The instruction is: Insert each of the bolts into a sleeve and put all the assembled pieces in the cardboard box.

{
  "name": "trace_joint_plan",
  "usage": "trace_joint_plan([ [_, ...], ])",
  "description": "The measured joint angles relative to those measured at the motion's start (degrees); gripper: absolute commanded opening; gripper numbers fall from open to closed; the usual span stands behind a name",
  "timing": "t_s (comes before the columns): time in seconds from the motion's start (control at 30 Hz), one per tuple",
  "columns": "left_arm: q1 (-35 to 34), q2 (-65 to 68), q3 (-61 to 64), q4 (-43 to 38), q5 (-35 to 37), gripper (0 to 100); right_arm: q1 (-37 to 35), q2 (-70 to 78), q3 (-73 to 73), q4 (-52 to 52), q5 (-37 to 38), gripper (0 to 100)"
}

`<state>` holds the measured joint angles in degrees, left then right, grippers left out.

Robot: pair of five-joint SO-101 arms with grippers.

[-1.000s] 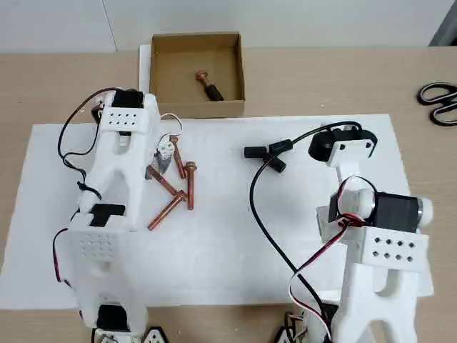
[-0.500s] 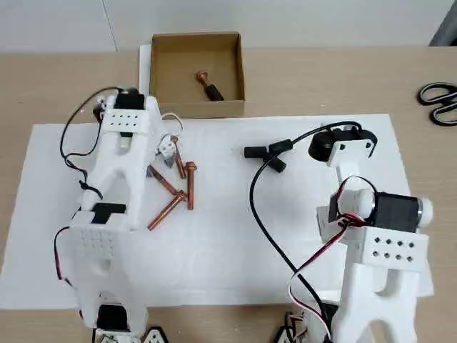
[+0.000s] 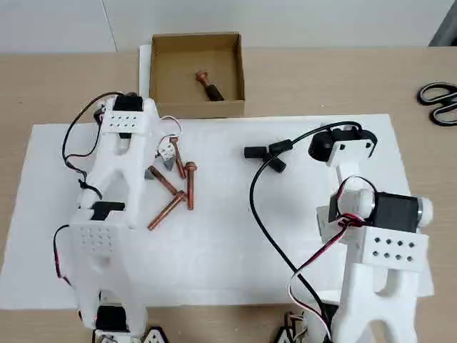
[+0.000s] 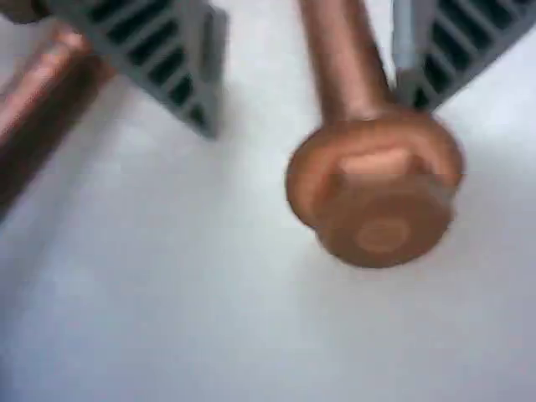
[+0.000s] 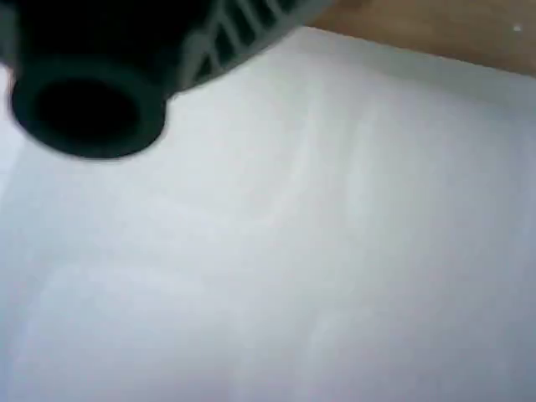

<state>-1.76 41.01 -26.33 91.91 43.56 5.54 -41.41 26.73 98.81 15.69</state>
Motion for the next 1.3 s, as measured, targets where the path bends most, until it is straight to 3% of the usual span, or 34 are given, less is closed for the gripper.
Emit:
trace_joint_plan([
  [0.53,0.09,0.18,-0.53,0.35,0.26,1,0.0,0.0,0.18,0.0,0.0,0.4],
  [0.73,-1.14,1.32,-8.53,6.77,0.35,1,0.0,0.0,0.18,0.0,0.0,0.4],
  [0.9,-0.97,1.32,-14.95,7.12,0.09,1,0.0,0.0,0.18,0.0,0.0,0.4],
  [1.3,5.63,-1.23,-15.82,7.38,0.09,1,0.0,0.0,0.18,0.0,0.0,0.4],
])
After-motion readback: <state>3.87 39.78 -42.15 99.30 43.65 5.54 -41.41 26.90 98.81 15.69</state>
